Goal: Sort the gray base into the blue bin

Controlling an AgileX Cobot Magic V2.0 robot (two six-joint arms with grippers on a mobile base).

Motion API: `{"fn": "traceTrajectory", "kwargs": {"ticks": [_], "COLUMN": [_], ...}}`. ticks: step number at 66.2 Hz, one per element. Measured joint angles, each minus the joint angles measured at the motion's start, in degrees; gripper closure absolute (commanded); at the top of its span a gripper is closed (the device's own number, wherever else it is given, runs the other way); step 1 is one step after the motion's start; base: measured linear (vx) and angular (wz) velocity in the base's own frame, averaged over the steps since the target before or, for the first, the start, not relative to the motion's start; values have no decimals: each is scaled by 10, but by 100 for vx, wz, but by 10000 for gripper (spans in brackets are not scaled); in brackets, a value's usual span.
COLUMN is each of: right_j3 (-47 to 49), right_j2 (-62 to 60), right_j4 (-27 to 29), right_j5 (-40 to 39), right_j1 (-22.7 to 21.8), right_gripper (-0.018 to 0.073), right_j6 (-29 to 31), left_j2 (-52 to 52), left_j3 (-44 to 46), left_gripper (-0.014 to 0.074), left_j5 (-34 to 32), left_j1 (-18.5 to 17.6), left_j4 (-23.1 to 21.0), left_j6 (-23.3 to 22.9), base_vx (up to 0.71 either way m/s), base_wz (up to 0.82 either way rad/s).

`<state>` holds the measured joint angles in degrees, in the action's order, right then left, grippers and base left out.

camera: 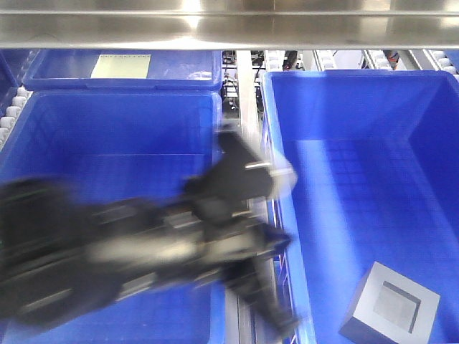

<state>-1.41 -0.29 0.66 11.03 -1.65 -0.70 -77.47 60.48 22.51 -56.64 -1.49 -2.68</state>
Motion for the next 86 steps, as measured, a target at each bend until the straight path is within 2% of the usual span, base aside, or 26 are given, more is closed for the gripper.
{"fn": "traceTrajectory", "kwargs": {"ticks": [31, 53, 66, 86], "right_j3": [0, 0, 0, 0], "right_j2": [0, 0, 0, 0], "right_j4": [0, 0, 0, 0], "right_j5": [1, 1, 2, 2], "right_j1": [0, 0, 0, 0], "right_gripper": [564, 564, 564, 564], "right_j6": [0, 0, 0, 0], "left_j2": [345, 572, 628, 631], "left_j3": [-246, -345, -353, -353], "left_gripper": [604, 604, 604, 604], "left_j5": [-10, -8, 26, 30], "left_j1": [0, 0, 0, 0], "left_j4": [0, 0, 0, 0], "left_j6": [-20, -21, -22, -23], "base_vx": [0, 0, 0, 0], "base_wz": [0, 0, 0, 0]}}
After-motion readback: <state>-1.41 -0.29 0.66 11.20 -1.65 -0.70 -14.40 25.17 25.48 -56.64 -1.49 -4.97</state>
